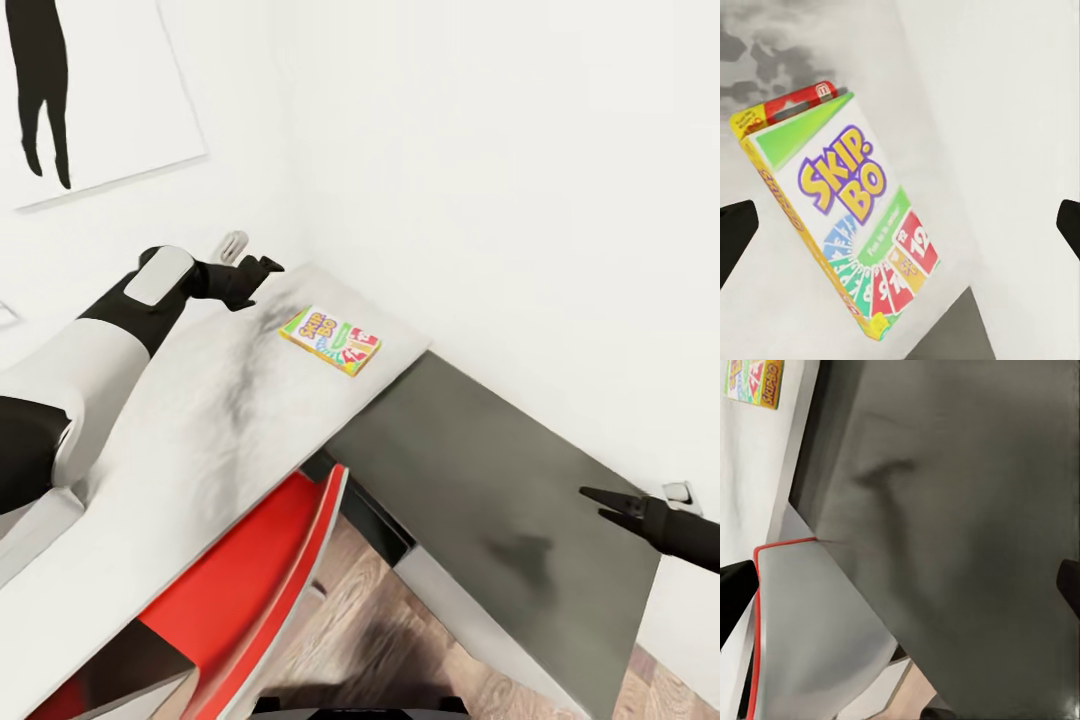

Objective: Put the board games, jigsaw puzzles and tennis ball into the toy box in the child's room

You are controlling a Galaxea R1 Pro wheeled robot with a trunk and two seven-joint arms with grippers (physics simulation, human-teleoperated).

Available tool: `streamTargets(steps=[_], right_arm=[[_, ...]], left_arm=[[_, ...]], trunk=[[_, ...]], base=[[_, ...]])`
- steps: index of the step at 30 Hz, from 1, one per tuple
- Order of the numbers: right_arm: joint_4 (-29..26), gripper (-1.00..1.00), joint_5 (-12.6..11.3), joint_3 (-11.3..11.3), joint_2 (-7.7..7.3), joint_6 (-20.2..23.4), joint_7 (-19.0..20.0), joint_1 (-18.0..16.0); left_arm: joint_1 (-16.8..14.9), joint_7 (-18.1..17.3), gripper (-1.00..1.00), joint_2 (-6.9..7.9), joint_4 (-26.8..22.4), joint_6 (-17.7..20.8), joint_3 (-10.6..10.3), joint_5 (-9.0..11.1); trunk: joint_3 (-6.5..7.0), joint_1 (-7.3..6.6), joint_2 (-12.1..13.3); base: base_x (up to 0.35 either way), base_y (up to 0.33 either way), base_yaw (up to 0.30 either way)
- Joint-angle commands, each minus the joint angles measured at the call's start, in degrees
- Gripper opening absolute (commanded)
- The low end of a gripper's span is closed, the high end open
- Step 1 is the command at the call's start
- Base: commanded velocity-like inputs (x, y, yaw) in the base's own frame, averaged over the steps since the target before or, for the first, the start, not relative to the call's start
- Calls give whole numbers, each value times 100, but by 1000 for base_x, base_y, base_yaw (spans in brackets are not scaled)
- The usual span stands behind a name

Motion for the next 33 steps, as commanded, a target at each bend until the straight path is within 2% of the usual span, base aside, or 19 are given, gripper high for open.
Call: streamTargets(steps=[1, 4, 9, 10, 12, 15, 17, 21, 27, 29, 33], right_arm=[[-7, 100, 56, 2, 25, 24, 53, -7], [-21, 100, 63, 8, 56, 24, 54, -7], [-74, 100, 82, 23, 157, 24, 51, -5], [-74, 100, 82, 23, 157, 24, 51, -5], [-93, 100, 86, 27, 184, 24, 50, -5], [-100, 100, 90, 28, 195, 24, 50, -5], [-133, 100, 98, 34, 213, 24, 49, -3], [-233, 100, 105, 40, 225, 24, 49, 6], [-468, 100, 114, 47, 248, 24, 49, 40], [-529, 100, 117, 57, 281, 24, 49, 49], [-571, 100, 118, 64, 323, 24, 49, 55]], left_arm=[[-4, -4, 100, 30, -11, -64, -31, -22], [-3, -50, 100, 46, -9, -157, -27, -97], [6, -133, 100, 84, 47, -659, -17, -284], [6, -133, 100, 84, 47, -659, -17, -284], [12, -143, 100, 84, 168, -930, -15, -328], [14, -147, 100, 82, 250, -1063, -14, -343], [16, -156, 100, 88, 402, -1305, -19, -368], [20, -164, 100, 106, 522, -1502, -27, -386], [28, -181, 100, 266, 668, -1757, -19, -384], [52, -223, 100, 395, 735, -1824, 12, -323], [93, -283, 100, 489, 813, -1897, 76, -249]], trunk=[[-8, 3, -9], [-8, 3, -9], [-8, 3, -9], [-8, 3, -9], [-8, 3, -9], [-8, 3, -9], [-8, 3, -9], [-8, 3, -9], [-8, 3, -9], [-8, 3, -9], [-8, 3, -9]], base=[[0, 0, -287], [0, 0, -287], [0, 0, -287], [0, 0, -287], [0, 0, -287], [0, 0, -274], [0, 0, -210], [0, 0, -144], [0, 0, -68], [0, 0, -35], [0, 0, -25]])
